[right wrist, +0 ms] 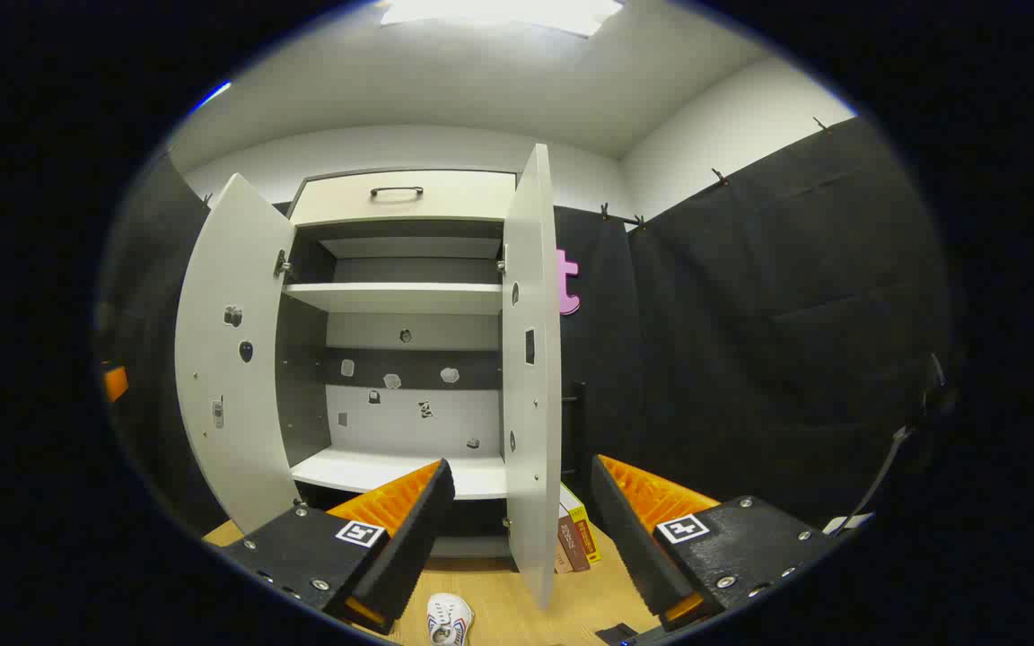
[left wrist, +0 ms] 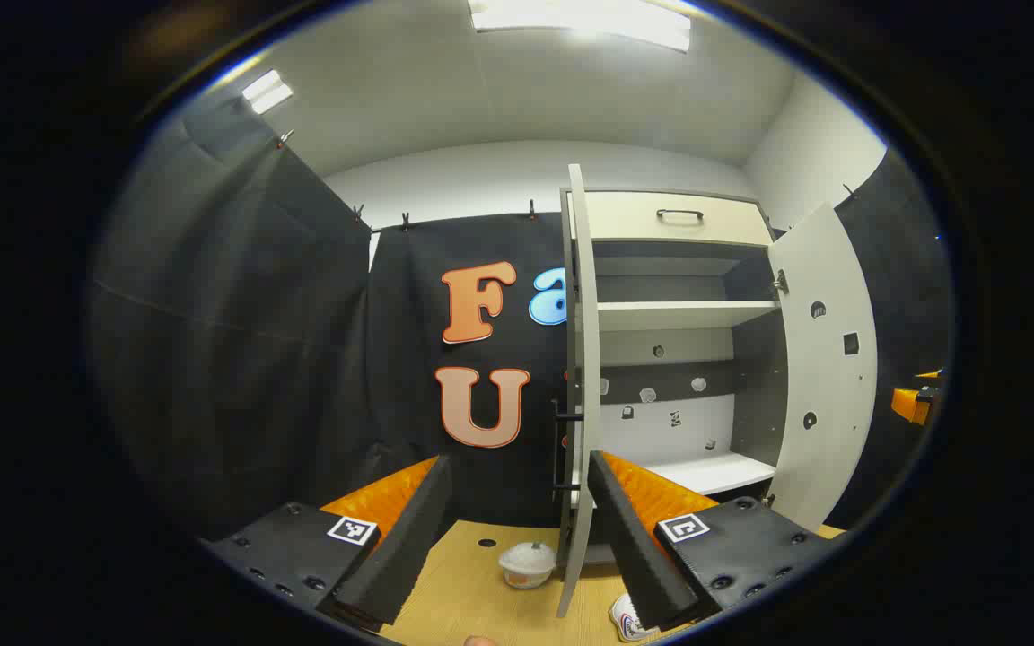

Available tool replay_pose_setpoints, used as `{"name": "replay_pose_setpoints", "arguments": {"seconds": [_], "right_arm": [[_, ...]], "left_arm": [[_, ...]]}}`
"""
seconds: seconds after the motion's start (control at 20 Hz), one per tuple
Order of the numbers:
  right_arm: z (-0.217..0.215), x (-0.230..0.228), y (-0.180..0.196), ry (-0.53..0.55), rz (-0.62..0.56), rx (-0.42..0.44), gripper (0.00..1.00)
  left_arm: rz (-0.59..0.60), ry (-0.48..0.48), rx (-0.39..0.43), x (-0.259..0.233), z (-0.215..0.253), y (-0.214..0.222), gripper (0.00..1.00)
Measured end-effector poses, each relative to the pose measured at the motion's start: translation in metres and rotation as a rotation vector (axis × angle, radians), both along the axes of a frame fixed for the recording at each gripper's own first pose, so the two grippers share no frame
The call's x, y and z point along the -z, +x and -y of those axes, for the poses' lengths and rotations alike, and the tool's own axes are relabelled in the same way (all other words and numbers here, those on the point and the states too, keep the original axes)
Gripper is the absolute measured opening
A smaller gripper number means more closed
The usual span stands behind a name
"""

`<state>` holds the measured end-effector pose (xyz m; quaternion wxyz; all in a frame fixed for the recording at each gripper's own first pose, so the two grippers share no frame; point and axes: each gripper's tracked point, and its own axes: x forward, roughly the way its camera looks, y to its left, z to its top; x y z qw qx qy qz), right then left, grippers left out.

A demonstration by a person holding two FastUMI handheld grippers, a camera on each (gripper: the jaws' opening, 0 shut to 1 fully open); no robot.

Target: Grab one shoe with the right hand and put it into the shoe cabinet, grab the other shoe with the left hand and put it into the shoe cabinet; then close the right door with the right hand and the left door with the left hand.

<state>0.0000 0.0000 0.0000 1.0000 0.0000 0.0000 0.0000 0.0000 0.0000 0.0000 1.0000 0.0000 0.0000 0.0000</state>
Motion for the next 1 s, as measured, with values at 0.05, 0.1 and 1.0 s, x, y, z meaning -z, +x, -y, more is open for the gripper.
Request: {"name": "replay_pose_setpoints", "arguments": {"seconds": [0.05,0.1,1.0], "right_arm": [[0.000,0.000,-0.001,-0.003,0.000,0.001,0.94],[0.000,0.000,0.000,-0.007,0.001,0.001,0.94],[-0.012,0.027,0.005,-0.019,-0.049,-0.012,0.94]], "left_arm": [[-0.004,0.005,-0.003,0.001,-0.002,0.000,0.98],[-0.008,0.008,-0.010,0.003,-0.004,-0.001,0.98],[-0.008,0.017,-0.036,0.003,-0.011,-0.007,0.98]]}}
